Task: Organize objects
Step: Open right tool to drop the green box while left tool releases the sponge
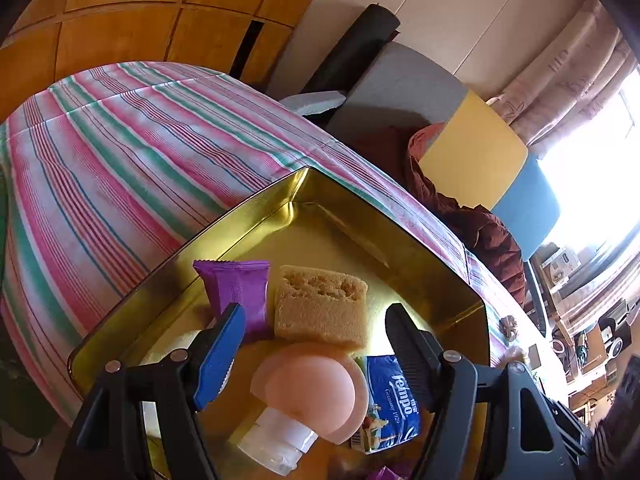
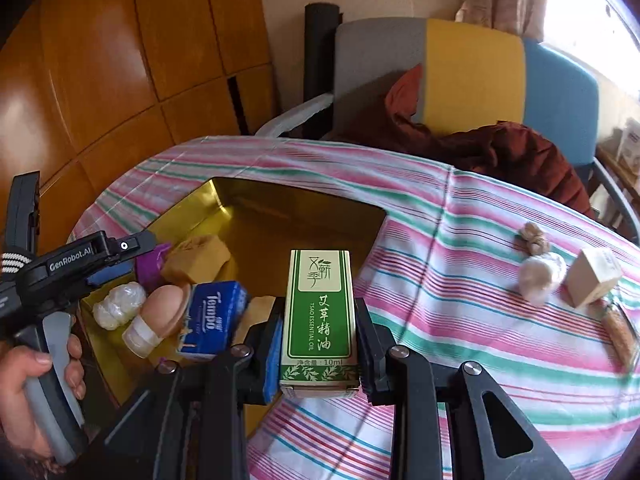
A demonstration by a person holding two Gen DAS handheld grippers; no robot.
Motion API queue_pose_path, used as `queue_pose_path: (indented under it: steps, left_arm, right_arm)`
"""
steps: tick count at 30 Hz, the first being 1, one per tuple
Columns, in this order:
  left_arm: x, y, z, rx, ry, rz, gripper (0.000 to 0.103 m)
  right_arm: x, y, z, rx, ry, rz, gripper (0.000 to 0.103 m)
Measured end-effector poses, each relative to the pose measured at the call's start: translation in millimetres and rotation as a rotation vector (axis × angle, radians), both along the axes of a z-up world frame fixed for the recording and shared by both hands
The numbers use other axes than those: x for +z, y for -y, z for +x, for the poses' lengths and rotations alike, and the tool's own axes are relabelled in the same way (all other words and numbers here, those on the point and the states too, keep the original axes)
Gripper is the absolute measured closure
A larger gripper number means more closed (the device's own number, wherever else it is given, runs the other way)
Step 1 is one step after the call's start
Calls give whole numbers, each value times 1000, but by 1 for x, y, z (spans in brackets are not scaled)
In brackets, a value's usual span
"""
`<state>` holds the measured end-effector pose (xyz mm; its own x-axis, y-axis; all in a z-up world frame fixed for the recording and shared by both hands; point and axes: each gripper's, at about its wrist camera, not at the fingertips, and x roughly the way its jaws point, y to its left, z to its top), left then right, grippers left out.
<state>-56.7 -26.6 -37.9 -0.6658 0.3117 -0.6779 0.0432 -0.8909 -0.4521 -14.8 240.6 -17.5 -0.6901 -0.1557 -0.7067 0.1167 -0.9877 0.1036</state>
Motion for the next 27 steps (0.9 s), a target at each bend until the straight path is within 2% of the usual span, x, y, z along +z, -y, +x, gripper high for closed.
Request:
queue_pose_path:
  steps: [5, 9, 14, 18, 20, 22, 23, 27]
  left_arm:
    - [5, 1, 5, 8, -11, -2, 30]
    - [7, 4, 6, 10, -10, -3, 30]
    - [7, 6, 7, 12, 1, 3, 30]
    - [7, 5, 8, 7, 1, 4, 30]
    - [7, 4, 7, 3, 4, 1, 30]
    - [6, 4, 8, 5, 5, 4, 30]
    - [5, 4, 7, 4, 7, 4, 30]
    - [3, 1, 8, -3, 14, 0, 30]
  right_arm:
    - [-5, 24, -34, 67, 57, 20, 72]
    - [-14, 43, -63, 109, 115, 76, 72]
    - [-26, 58, -92, 122, 161, 108, 72]
    - [-30, 61, -106, 110, 176, 84, 71]
    - [-30, 61, -108, 109, 167, 70, 67]
    - [-27, 60, -105, 105, 147, 62, 53]
    - [-25, 59, -102, 108, 134, 50, 50]
    - [-16, 54, -90, 96, 83, 44, 45]
